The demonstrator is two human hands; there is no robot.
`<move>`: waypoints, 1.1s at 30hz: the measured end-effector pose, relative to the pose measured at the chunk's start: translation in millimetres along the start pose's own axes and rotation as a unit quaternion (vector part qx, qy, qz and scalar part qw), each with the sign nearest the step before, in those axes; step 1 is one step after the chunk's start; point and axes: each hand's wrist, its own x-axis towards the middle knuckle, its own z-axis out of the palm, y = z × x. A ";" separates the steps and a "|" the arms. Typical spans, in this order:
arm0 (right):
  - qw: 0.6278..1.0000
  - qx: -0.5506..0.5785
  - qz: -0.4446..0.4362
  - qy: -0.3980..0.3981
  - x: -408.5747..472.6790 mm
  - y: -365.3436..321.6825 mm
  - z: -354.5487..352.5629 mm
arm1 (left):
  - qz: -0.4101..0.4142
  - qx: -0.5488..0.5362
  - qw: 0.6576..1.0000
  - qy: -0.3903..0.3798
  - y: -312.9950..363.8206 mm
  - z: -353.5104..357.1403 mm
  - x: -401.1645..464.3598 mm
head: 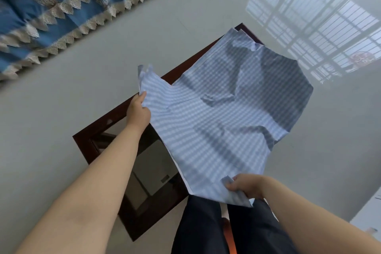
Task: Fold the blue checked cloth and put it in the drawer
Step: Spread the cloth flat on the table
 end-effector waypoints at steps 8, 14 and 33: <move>0.965 -0.189 -0.125 -0.136 -4.5 -62.9 134.1 | -0.184 0.087 0.960 0.191 -87.9 -94.9 -7.6; 0.978 -0.169 -0.122 0.002 8.8 -77.0 88.4 | -0.205 0.149 0.961 0.108 -108.4 -32.4 -43.0; 0.894 0.070 -0.127 0.425 18.3 23.4 -262.1 | -0.180 0.155 0.964 -0.123 -14.8 270.6 -69.8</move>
